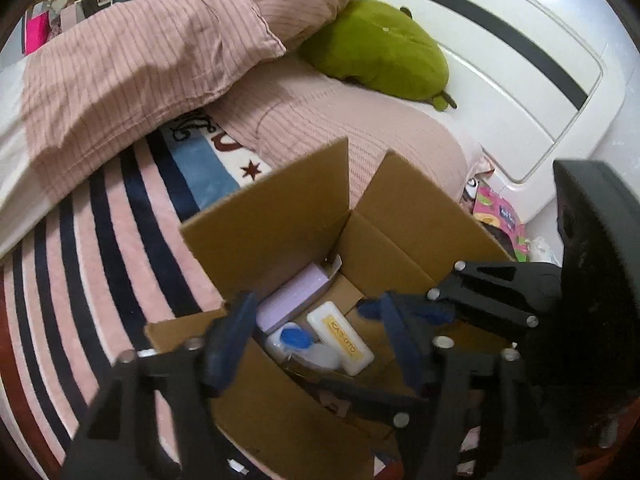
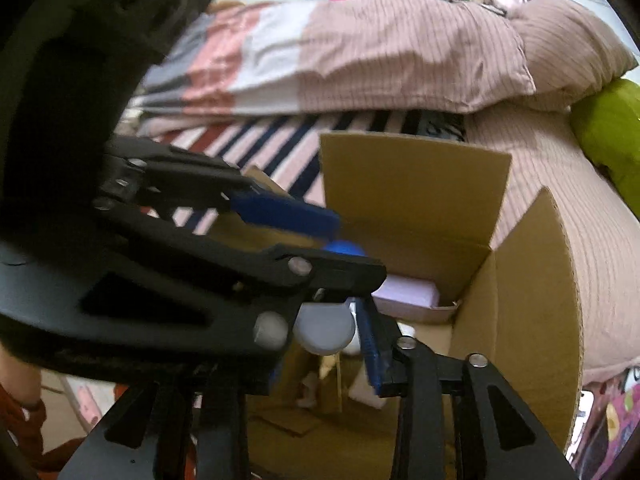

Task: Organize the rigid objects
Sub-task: 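Lower the lens case into the cardboard box and open the right gripper, then grasp the small white pump bottle with the right gripper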

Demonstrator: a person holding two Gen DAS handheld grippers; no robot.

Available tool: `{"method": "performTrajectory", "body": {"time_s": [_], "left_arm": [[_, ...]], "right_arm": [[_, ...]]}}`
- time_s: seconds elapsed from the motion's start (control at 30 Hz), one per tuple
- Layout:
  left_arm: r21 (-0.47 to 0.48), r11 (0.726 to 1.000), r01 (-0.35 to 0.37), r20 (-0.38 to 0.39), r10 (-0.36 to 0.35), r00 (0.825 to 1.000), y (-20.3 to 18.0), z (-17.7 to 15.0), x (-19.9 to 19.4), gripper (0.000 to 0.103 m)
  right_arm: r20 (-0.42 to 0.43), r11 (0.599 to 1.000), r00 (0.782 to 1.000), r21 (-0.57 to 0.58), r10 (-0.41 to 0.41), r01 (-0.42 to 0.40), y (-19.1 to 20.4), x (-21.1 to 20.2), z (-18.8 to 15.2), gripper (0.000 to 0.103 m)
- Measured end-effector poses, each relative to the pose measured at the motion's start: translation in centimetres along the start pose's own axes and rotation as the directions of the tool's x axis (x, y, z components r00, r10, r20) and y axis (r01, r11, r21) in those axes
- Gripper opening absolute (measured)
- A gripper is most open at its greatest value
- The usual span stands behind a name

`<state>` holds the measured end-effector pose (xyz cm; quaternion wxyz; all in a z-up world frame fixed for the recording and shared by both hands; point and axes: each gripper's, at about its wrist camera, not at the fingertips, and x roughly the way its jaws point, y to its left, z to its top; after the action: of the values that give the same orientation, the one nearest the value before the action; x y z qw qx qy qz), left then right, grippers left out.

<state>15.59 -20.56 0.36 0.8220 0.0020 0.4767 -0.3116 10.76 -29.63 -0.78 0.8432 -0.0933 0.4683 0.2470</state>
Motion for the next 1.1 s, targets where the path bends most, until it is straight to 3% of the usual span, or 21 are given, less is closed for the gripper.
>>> {"method": "performTrajectory", "body": {"time_s": [0.07, 0.27, 0.47, 0.63, 0.73, 0.83, 0.97, 1.1], "left_arm": [[-0.006, 1.000, 0.006, 0.017, -0.006, 1.000, 0.6, -0.2, -1.0, 0.063], [-0.030, 0.999, -0.033, 0.108, 0.036, 0.993, 3.4, -2.1, -5.7, 0.064], [-0.111, 0.984, -0.140, 0.192, 0.160, 0.968, 8.8, -6.6, -11.2, 0.074], [-0.215, 0.962, -0.169, 0.199, 0.212, 0.957, 13.8, -11.4, -13.0, 0.074], [-0.245, 0.957, -0.154, 0.194, 0.204, 0.960, 15.8, -13.7, -12.5, 0.074], [-0.279, 0.953, -0.119, 0.191, 0.176, 0.966, 17.5, -15.7, -11.5, 0.074], [-0.309, 0.944, -0.115, 0.171, 0.174, 0.970, 19.1, -17.7, -10.3, 0.074], [-0.332, 0.938, -0.102, 0.167, 0.165, 0.972, 19.9, -18.6, -10.0, 0.074]], "right_arm": [[0.005, 0.999, 0.999, -0.014, -0.031, 0.031, 0.3, -0.1, -0.2, 0.050], [0.043, 1.000, 0.999, -0.028, -0.004, 0.005, 2.5, -1.1, 0.6, 0.050], [0.081, 0.987, 0.993, -0.141, 0.085, -0.073, 9.5, -0.7, 2.2, 0.050], [-0.014, 0.970, 0.985, -0.172, 0.171, -0.170, 14.0, 4.1, 3.5, 0.050], [-0.058, 0.977, 0.993, -0.179, 0.104, -0.113, 15.1, 8.0, 3.3, 0.050], [-0.085, 0.984, 0.996, -0.177, -0.028, 0.012, 14.7, 11.7, 2.6, 0.053], [-0.092, 0.981, 0.988, -0.159, -0.127, 0.112, 13.5, 15.6, 2.2, 0.053], [-0.076, 0.962, 0.964, -0.125, -0.255, 0.244, 11.1, 18.1, 2.7, 0.054]]}}
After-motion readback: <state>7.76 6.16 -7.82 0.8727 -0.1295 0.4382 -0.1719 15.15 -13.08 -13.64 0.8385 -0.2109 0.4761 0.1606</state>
